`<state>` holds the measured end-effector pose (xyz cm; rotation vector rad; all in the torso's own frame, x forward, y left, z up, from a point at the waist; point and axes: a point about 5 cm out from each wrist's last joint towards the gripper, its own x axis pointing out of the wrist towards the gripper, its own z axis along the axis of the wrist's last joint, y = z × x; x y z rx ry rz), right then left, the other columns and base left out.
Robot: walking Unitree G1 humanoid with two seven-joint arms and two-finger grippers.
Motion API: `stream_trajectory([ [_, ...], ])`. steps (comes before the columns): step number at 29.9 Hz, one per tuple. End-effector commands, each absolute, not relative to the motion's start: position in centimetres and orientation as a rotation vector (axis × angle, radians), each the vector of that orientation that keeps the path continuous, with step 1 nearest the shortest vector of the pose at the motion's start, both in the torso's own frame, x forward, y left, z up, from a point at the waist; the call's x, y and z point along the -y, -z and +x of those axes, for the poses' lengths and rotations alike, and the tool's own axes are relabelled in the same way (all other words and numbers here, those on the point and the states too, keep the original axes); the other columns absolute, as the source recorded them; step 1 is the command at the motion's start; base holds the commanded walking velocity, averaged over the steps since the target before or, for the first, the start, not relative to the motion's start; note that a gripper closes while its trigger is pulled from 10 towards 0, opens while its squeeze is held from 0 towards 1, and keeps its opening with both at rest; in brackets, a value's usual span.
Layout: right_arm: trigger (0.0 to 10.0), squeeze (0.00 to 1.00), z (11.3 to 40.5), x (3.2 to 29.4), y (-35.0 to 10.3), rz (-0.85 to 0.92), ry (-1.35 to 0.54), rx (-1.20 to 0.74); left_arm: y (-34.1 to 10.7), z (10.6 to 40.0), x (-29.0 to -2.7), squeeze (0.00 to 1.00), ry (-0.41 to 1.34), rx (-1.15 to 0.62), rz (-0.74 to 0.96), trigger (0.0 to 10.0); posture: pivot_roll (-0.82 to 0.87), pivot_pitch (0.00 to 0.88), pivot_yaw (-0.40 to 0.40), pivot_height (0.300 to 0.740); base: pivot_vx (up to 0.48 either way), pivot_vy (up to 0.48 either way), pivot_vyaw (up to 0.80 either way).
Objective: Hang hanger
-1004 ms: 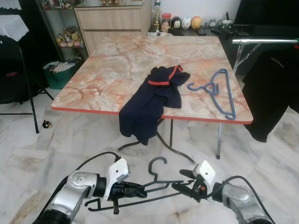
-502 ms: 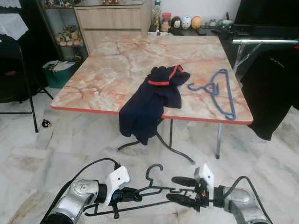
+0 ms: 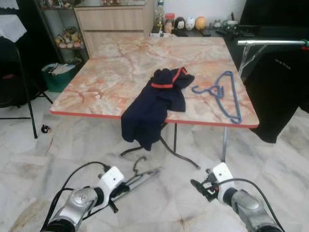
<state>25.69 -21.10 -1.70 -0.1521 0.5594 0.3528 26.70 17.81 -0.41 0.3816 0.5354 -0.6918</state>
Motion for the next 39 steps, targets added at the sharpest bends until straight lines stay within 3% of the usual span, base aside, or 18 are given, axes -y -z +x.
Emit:
stream_trajectory([
  [1,10.0,0.0,24.4,21.4,3.1,-0.122,-0.248,-0.614,1.6,25.8,-19.1,0.0,0.615,-0.598,0.412,10.0,0.05,0.011,0.019,0.74,0.0,0.0,0.0],
  [7,10.0,0.0,20.7,21.5,6.1,-0.021,-0.082,-0.766,4.0,23.4,-21.1,0.0,0.444,-0.727,0.407,10.0,0.06,0.012,0.021,0.74,0.0,0.0,0.0],
  [13,10.0,0.0,15.1,21.6,9.1,0.079,0.112,-0.941,6.8,18.9,-23.7,0.0,0.139,-0.916,0.21,10.0,0.05,0.011,0.018,0.74,0.0,0.0,0.0],
  [18,10.0,0.0,13.6,22.4,9.5,0.182,0.272,-0.952,7.6,17.2,-24.5,0.0,-0.017,-0.973,0.08,10.0,0.04,0.006,0.02,0.74,0.0,0.0,0.0],
  [29,10.0,0.0,13.3,21.6,9.8,0.249,0.314,-0.973,7.8,17.6,-23.2,0.0,-0.009,-0.974,0.055,10.0,0.04,0.0,0.023,0.74,0.0,0.0,0.0],
  [39,10.0,0.0,12.6,21.8,10.0,0.283,0.348,-0.981,8.2,17.0,-22.8,0.0,0.011,-1.006,0.07,10.0,0.02,0.0,0.034,0.74,0.0,-0.256,0.0],
])
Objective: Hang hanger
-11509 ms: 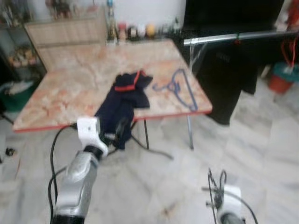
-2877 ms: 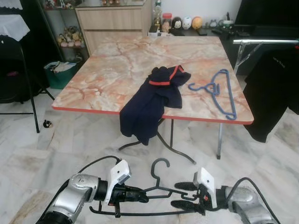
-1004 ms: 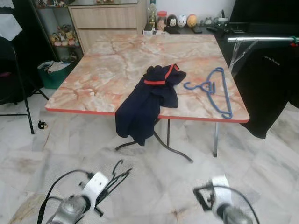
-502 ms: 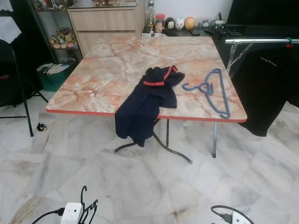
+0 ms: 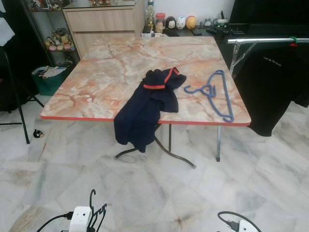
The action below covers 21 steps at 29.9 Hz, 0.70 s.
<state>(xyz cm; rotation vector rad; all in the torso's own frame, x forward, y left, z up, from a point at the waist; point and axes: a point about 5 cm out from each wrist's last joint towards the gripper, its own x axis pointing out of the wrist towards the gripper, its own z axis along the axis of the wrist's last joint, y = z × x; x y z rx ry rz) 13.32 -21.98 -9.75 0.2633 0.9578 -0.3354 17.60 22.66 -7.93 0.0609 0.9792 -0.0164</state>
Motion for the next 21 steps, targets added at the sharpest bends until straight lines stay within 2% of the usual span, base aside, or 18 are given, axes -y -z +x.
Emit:
stream_trajectory([
  [1,10.0,0.0,12.62,21.83,10.04,0.283,0.348,-0.981,8.19,17.04,-22.81,0.0,0.011,-1.006,0.07,10.0,0.02,0.0,0.034,0.74,0.0,-0.274,0.0],
  [21,10.0,0.0,12.46,22.21,9.99,0.274,0.333,-0.979,7.98,17.61,-22.49,0.0,0.051,-0.994,0.079,10.0,0.02,0.0,0.043,0.74,0.0,-0.337,0.0],
])
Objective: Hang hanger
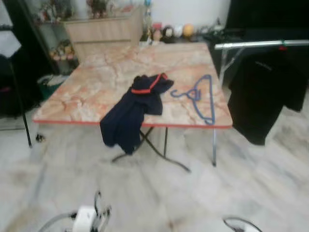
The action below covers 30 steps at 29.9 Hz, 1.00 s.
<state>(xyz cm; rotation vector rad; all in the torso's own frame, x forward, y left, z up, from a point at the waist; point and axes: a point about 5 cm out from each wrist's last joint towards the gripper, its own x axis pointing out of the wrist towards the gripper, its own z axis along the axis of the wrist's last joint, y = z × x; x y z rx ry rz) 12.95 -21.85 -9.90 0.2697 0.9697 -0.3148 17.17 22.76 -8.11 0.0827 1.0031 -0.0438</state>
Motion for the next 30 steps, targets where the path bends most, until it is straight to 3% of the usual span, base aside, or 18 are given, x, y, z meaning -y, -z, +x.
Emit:
stream_trajectory([
  [1,10.0,0.0,12.5,22.2,10.0,0.274,0.331,-0.98,8.0,17.6,-22.5,0.0,0.051,-0.993,0.078,10.0,0.02,0.0,0.043,0.74,0.0,-0.371,0.0],
  [21,10.0,0.0,13.1,20.2,10.1,0.279,0.307,-0.972,8.0,17.9,-21.6,0.0,0.081,-0.98,0.063,10.0,0.02,0.0,0.043,0.74,0.0,-0.37,0.0],
  [30,10.0,0.0,12.1,23.4,9.8,0.267,0.331,-0.959,7.8,18.4,-21.3,0.0,0.094,-0.966,0.059,10.0,0.02,0.0,0.045,0.74,0.0,-0.371,0.0],
])
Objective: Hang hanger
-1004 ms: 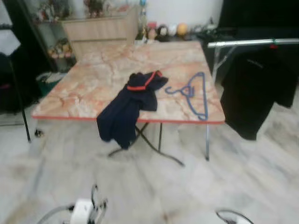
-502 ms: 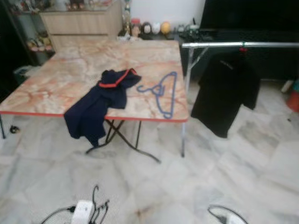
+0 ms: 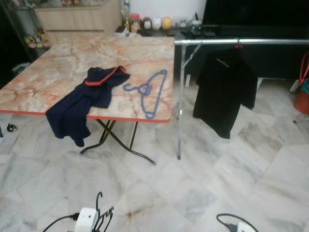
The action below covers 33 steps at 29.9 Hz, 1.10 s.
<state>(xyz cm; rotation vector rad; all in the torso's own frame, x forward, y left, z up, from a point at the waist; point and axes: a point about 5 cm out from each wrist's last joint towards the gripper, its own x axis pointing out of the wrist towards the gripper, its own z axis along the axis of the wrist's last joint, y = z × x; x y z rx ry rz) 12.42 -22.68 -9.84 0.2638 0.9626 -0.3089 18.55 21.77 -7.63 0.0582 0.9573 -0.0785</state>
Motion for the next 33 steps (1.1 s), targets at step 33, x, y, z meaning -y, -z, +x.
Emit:
stream_trajectory([
  [33,10.0,0.0,12.55,23.21,9.67,0.266,0.318,-0.952,7.35,19.37,-20.65,0.0,0.125,-0.908,0.093,10.0,0.02,0.0,0.041,0.74,0.0,-0.346,0.0],
])
